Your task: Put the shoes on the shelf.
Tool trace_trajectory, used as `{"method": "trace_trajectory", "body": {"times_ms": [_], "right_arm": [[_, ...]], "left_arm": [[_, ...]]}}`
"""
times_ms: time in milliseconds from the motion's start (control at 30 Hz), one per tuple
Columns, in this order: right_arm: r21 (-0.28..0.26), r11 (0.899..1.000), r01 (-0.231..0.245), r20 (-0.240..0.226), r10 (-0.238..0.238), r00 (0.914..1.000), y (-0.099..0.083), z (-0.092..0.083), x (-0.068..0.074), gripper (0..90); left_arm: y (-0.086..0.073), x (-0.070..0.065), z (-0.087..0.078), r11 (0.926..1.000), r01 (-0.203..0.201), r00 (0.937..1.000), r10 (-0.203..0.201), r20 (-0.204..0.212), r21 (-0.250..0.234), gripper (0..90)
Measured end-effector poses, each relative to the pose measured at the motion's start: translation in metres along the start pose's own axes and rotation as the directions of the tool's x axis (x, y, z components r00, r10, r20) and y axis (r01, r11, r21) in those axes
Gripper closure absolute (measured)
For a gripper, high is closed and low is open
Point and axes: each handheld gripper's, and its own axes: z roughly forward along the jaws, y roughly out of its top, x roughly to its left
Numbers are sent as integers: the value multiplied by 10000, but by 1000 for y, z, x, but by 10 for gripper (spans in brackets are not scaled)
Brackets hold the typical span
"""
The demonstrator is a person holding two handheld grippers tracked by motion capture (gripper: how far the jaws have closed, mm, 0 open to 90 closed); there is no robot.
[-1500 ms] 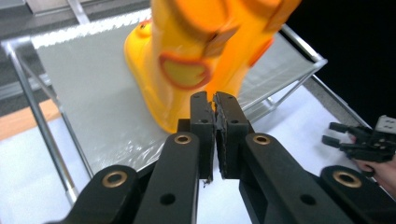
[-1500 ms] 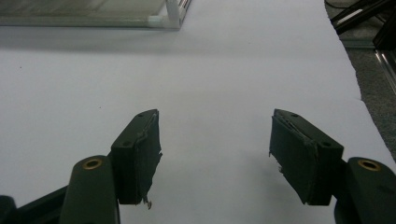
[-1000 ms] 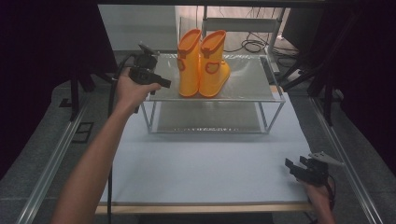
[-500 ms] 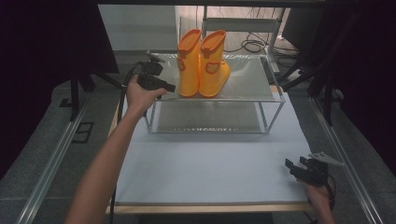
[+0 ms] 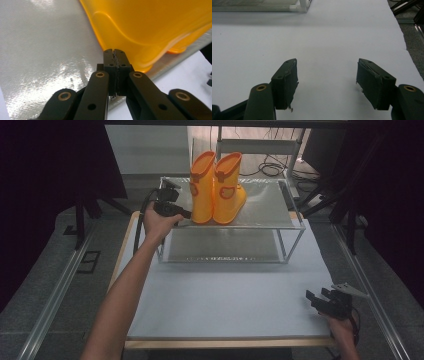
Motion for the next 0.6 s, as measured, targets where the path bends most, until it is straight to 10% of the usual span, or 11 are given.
{"method": "trace_trajectory", "body": {"times_ms": [600], "right_arm": [[29,10000,39,-7,-39,10000,1,1,2,331]], "left_arm": [[3,-24,6,10000,33,9959,-26,903,-83,898]]}}
